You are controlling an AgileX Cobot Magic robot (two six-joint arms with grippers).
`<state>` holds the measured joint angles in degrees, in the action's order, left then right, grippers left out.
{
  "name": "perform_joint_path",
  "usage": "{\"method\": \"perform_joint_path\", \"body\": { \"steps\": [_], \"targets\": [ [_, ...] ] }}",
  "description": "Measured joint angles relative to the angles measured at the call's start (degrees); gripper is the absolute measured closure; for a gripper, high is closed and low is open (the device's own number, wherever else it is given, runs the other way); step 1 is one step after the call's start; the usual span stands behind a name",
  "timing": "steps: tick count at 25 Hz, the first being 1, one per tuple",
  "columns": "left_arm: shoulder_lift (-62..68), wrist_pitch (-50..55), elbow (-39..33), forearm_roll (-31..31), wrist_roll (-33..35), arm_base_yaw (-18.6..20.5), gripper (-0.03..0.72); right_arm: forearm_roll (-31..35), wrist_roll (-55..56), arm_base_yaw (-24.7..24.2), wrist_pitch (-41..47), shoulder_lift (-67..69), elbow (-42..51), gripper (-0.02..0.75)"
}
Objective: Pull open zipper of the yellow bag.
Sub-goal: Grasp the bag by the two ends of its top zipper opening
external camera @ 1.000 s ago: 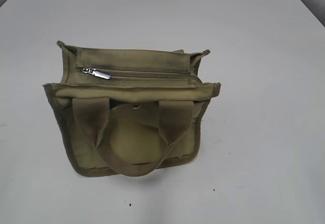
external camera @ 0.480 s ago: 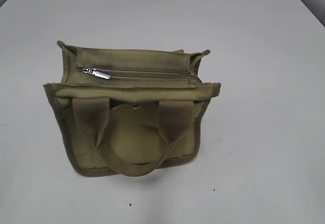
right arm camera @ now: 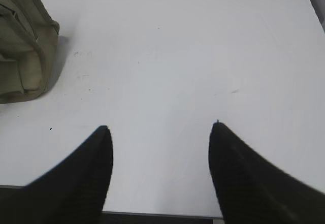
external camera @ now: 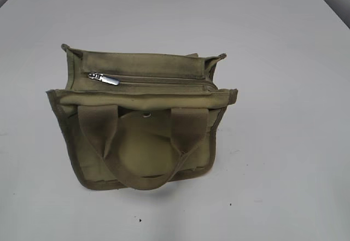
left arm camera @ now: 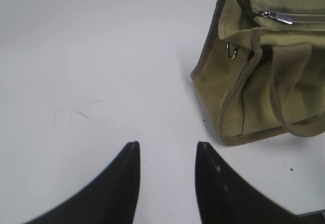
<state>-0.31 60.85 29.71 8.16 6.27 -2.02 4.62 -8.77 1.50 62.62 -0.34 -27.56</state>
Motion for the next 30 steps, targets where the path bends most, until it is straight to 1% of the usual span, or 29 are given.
{"method": "perform_joint_path", "body": {
  "steps": [5, 9, 12, 14, 15, 17, 21, 23, 25, 27, 30],
  "targets": [
    [0.0, 0.0, 0.0, 0.3, 0.0, -0.1, 0.423, 0.0, 0.0, 0.0, 0.0, 0.0, 0.0, 0.269],
    [0.4, -0.1, 0.0, 0.9, 0.0, -1.3, 0.442, 0.0, 0.0, 0.3, 0.0, 0.0, 0.0, 0.269],
    [3.1, -1.6, 0.4, 2.7, 0.0, -1.4, 0.443, 0.0, -0.1, 1.3, -0.3, 0.0, -0.1, 0.269],
    [6.1, -4.4, 1.6, 4.9, 0.0, -1.4, 0.441, 0.0, -0.9, 1.5, -1.4, 0.2, -0.7, 0.269],
    [8.2, -6.1, 2.1, 6.4, 0.0, -1.4, 0.436, 0.0, -1.5, 1.5, -2.6, 1.1, -1.0, 0.269],
    [13.1, -9.0, 3.3, 10.0, 0.0, -1.4, 0.403, 0.4, -2.2, 1.5, -5.8, 4.5, -1.2, 0.269],
    [26.5, -13.5, 6.1, 20.8, 0.1, -1.4, 0.33, 4.9, -4.8, 2.2, -16.3, 12.6, -1.2, 0.269],
    [33.6, -14.2, 8.1, 26.1, 2.1, -1.4, 0.32, 8.8, -7.9, 4.1, -21.6, 17.1, -1.5, 0.269],
    [41.2, -14.3, 10.8, 30.4, 5.1, -1.4, 0.316, 12.5, -12.0, 6.2, -24.6, 22.1, -2.8, 0.269],
    [49.5, -14.1, 13.6, 33.9, 7.3, -1.4, 0.316, 15.7, -16.7, 8.3, -25.8, 28.5, -4.7, 0.269],
    [59.6, -13.1, 16.9, 37.8, 8.4, -1.4, 0.315, 19.6, -23.0, 11.2, -26.2, 37.9, -8.9, 0.269]
  ]
}}
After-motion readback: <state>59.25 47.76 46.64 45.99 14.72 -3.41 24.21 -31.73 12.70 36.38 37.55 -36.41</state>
